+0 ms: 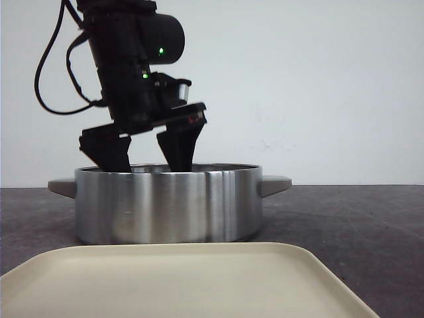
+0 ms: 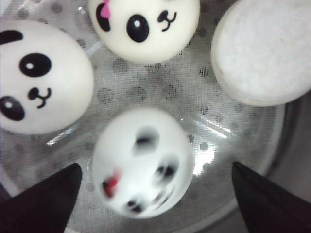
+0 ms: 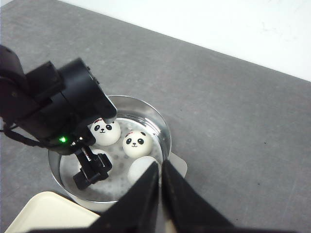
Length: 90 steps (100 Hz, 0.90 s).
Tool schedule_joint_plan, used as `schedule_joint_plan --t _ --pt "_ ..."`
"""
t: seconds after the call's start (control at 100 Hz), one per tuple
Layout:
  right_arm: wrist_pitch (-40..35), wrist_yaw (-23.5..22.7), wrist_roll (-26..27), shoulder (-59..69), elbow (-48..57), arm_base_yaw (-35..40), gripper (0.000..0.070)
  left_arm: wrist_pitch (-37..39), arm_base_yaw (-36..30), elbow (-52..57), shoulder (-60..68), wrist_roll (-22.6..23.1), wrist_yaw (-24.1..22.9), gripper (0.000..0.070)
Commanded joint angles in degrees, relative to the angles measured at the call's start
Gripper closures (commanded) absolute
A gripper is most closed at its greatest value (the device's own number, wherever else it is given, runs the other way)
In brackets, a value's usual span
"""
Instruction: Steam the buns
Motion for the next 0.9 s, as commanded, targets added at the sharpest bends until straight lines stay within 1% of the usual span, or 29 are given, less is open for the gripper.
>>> schedule_joint_plan --t 0.0,0.05,0.12,0.16,0.21,0.29,0.36,0.37,0.45,0.46,0.54,0.6,0.69,0.73,0.81,0.89 --pt "0.22 0.26 0.63 0.57 0.63 0.7 0.07 -0.96 -0.35 3.1 0.5 0.35 -0.15 0.0095" --pt "0.28 0.35 0.61 0.57 0.63 0.7 0.07 -1.11 -0.37 4.04 -0.9 0.28 -0.42 0.0104" --pt "0.61 1.09 0.61 0.57 0.63 0.7 0.07 0.77 -0.46 4.13 -4.44 -0.74 -1.57 0.0115" --pt "0.76 2.05 0.61 0.57 0.63 0.7 0.0699 1.9 -0.61 4.13 -6.84 -1.7 -2.43 0.0143" --pt "0.92 3.39 0.59 0.55 0.63 0.7 0.0696 3.08 -0.94 4.13 -10.12 -2.8 -3.19 0.0227" --pt "1.36 5.22 0.59 0.5 0.63 0.79 0.0693 4.83 -1.25 4.13 -15.8 -3.26 -3.96 0.0404" --pt "2.05 6.56 0.59 0.44 0.63 1.31 0.0693 6.25 -1.36 4.11 -20.76 -4.09 -5.09 0.0536" --pt "2.21 6.67 0.59 0.44 0.63 1.4 0.0693 6.45 -1.36 4.11 -21.81 -4.28 -5.31 0.0563" --pt "3.78 6.71 0.59 0.44 0.63 2.01 0.0693 6.82 -1.49 4.11 -26.84 -4.68 -6.4 0.0693" --pt "4.0 6.69 0.59 0.44 0.63 2.12 0.0693 6.78 -1.49 4.11 -27.43 -4.68 -6.51 0.07" --pt "6.19 6.67 0.59 0.44 0.52 2.82 0.0693 6.34 -1.51 3.67 -32.48 -4.66 -7.96 0.07" --pt "8.55 6.67 0.59 0.44 0.02 3.48 0.0693 6.12 -1.51 2.58 -36.41 -4.48 -8.04 0.07" --pt "13.07 6.64 0.59 0.44 -1.68 4.39 0.0693 5.38 -1.62 -0.04 -42.47 -4.48 -8.11 0.07" --pt "15.39 6.56 0.59 0.44 -2.89 4.52 0.0693 4.57 -1.64 -1.4 -45.07 -4.48 -8.96 0.07" --pt "20.41 5.49 -0.09 0.44 -6.05 4.55 0.0692 3.72 -1.66 -4.81 -50.36 -4.81 -11.1 0.07" --pt "26.73 3.26 -2.73 0.44 -10.23 4.55 0.0692 3.52 -1.66 -8.72 -55.54 -6.78 -13.09 0.07"
